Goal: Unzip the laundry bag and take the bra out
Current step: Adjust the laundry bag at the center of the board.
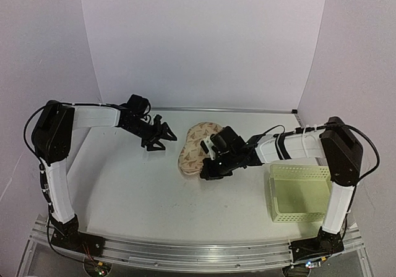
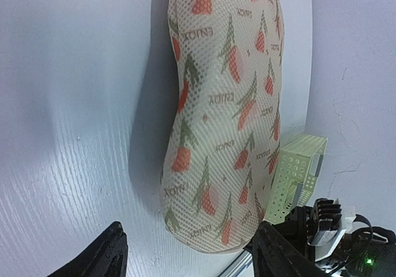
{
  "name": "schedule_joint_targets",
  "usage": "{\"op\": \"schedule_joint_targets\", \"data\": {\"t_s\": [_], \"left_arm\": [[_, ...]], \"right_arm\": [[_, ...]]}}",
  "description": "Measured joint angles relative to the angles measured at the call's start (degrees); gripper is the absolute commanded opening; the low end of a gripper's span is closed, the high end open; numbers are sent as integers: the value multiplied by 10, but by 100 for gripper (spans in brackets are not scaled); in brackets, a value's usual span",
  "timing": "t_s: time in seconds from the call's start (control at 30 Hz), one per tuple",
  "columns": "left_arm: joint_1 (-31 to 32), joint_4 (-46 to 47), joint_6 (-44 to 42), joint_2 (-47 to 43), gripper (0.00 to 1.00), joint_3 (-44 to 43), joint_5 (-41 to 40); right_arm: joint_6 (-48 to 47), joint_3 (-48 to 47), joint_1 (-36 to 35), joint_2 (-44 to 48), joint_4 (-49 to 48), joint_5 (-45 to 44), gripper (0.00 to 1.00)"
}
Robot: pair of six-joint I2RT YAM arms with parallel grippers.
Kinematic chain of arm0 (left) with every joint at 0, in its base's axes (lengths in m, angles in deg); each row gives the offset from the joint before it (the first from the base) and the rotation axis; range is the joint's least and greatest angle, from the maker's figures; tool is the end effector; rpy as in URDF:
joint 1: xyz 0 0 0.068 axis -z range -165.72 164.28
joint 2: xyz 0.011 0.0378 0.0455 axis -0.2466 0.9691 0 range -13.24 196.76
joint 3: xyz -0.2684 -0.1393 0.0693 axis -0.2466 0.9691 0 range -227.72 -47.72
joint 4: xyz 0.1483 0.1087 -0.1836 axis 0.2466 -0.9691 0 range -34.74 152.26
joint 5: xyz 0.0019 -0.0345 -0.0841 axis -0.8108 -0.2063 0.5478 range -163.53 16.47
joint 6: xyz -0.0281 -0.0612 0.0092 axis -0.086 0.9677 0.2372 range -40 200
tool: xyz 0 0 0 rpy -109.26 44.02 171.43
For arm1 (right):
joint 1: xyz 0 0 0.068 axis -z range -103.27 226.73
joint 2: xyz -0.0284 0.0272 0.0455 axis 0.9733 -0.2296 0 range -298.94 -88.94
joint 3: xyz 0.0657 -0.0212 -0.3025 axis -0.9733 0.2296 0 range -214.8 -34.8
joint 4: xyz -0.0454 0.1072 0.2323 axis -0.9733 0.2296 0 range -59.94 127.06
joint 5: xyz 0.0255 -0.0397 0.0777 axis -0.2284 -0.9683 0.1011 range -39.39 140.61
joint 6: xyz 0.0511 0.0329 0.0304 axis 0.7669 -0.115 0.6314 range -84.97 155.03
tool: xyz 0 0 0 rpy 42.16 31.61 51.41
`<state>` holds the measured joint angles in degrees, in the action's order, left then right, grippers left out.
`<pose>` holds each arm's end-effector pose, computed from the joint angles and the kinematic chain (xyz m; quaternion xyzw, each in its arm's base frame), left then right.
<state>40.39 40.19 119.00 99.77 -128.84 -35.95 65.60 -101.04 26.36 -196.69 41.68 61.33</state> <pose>0.3854 -0.2260 0.2195 -0.0020 0.9057 -0.4158 0.0820 0.2542 0.3227 0.1832 -0.1914 0.9254 0.2717 0.1819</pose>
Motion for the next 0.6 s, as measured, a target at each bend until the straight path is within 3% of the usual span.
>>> {"op": "schedule_joint_targets", "data": {"t_s": [0.3, 0.6], "left_arm": [[5, 20, 51, -82, 70, 108, -22], [16, 121, 153, -109, 71, 205, -11]], "right_arm": [[8, -97, -10, -67, 3, 16, 0], [7, -184, -21, -118, 17, 29, 0]]}}
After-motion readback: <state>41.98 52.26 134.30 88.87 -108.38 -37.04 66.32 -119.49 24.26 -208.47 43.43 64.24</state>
